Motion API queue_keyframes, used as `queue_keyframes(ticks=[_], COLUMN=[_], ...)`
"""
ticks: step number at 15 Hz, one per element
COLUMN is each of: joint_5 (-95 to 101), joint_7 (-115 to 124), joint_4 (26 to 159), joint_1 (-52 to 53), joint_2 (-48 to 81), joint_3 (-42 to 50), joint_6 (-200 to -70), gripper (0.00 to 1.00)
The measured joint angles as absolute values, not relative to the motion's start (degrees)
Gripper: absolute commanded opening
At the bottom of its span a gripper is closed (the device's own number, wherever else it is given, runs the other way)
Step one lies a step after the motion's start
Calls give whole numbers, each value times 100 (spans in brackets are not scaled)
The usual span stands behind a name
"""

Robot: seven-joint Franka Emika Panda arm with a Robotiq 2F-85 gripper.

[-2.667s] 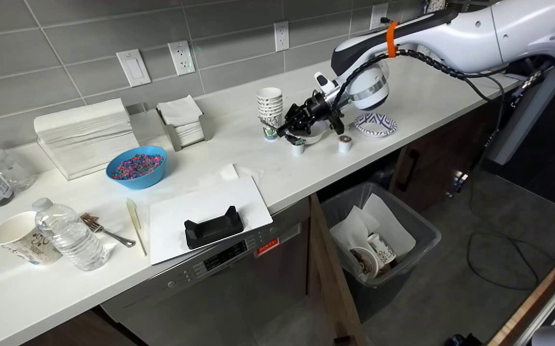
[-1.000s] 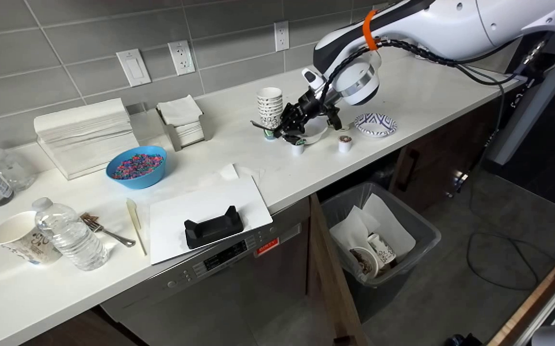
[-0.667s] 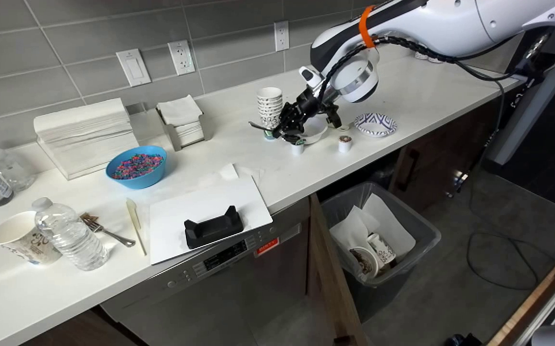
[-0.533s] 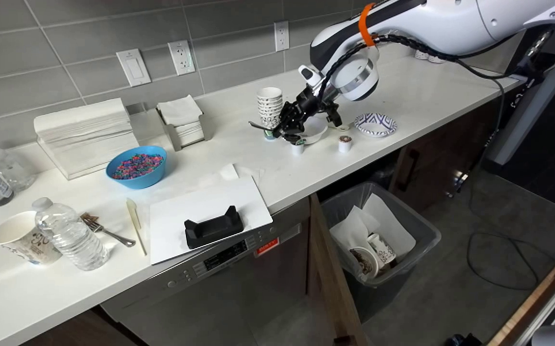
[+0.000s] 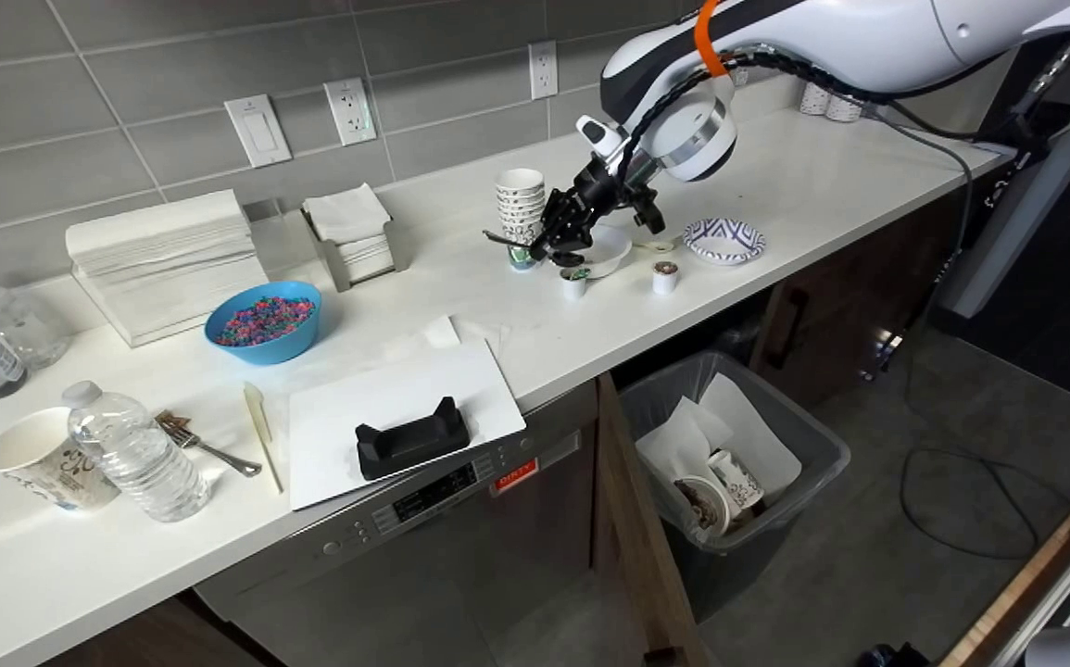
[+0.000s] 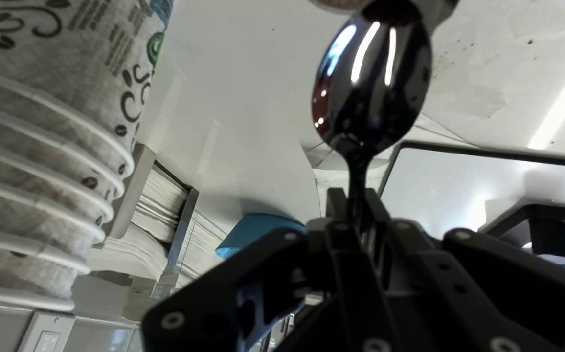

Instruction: Use a spoon to transfer some contents from the left coffee pod to the bowl

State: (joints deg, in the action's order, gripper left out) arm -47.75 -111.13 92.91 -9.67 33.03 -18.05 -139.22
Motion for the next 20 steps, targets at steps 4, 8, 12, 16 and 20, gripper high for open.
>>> queue_keyframes(ticks=[4, 8, 12, 16, 20], joint_5=[-4714, -4434, -4013, -3726, -3585], joint_7=[-11026, -10798, -10586, -10555, -10584], joint_4=[9253, 9117, 8937, 8717, 8477], joint_1=[-814, -668, -613, -611, -634], joint_2=[3226, 3199, 3192, 3198, 3231], joint_3=[-1596, -1373, -1249, -1191, -1160], joint_6=[-13745, -13411, -13056, -12754, -12518], gripper=[2, 2, 2, 2, 2])
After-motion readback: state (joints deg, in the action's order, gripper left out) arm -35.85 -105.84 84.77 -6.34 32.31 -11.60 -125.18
